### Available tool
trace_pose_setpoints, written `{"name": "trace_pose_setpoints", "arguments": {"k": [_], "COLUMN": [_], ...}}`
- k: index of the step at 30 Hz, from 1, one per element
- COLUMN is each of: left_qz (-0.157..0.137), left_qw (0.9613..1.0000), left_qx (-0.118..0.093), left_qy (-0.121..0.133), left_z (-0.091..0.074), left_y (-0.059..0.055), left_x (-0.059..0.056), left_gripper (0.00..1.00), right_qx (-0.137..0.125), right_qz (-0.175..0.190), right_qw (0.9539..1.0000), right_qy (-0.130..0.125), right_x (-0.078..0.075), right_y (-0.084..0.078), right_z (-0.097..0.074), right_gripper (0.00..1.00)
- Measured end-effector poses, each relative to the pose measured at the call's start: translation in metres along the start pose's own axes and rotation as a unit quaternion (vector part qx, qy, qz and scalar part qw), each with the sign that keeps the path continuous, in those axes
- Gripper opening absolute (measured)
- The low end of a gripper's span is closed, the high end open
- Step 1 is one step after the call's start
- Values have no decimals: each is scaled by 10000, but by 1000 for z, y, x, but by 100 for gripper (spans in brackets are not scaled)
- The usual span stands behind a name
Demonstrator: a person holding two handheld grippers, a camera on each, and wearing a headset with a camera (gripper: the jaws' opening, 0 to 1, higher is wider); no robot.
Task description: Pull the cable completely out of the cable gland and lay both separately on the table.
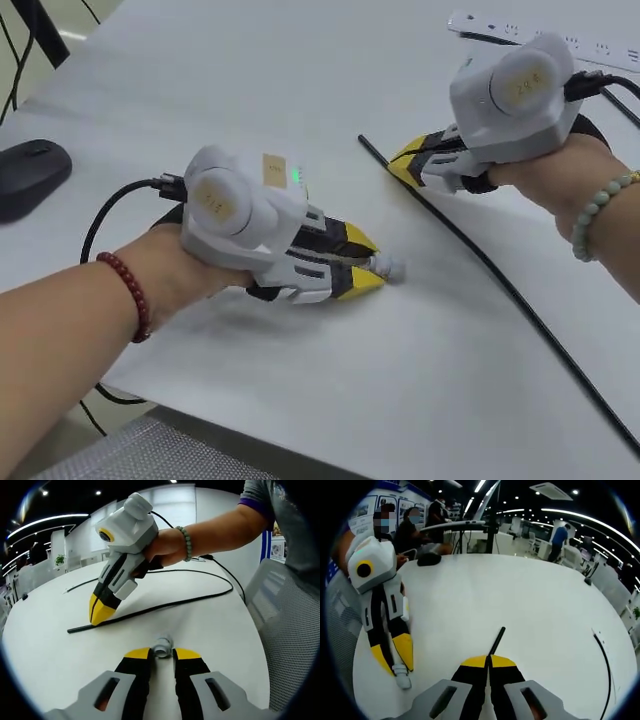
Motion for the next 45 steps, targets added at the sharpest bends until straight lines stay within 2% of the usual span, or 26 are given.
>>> {"name": "trace_pose_setpoints", "arguments": {"k": [15,20,24,32,39,45], "left_qz": [-109,-126,-136,-162,-277,-352], "left_qw": [9999,9999,9999,9999,9995,9989], "left_qx": [-15,-1,4,-6,-88,-151], "left_qy": [-25,-31,-21,13,131,273], "left_z": [1,1,1,0,-11,-20], "left_y": [-2,-2,-3,-2,0,3], "left_x": [1,2,2,4,6,7], "left_gripper": [21,19,18,19,19,21], "right_qx": [-138,-126,-99,-51,-161,-268], "right_qz": [136,174,192,249,354,470], "right_qw": [9998,9998,9998,9997,9991,9979], "right_qy": [-13,-30,11,-3,-145,-363], "right_x": [2,2,3,-4,-6,-4], "right_y": [-1,-1,-6,-9,-8,-11], "right_z": [-2,-3,-1,2,-8,-27], "right_gripper": [0,1,5,6,9,13]}}
Point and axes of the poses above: the centre of the closed fingertips' face, and the gripper's own axes: z roughly forward along the fingers, x roughly to its left, y roughly out of its top, the point moved 7 cm from there along -z, roughly backward along the fingers, and after that the axes turned 5 degrees about -z, right-handed, at the moved point
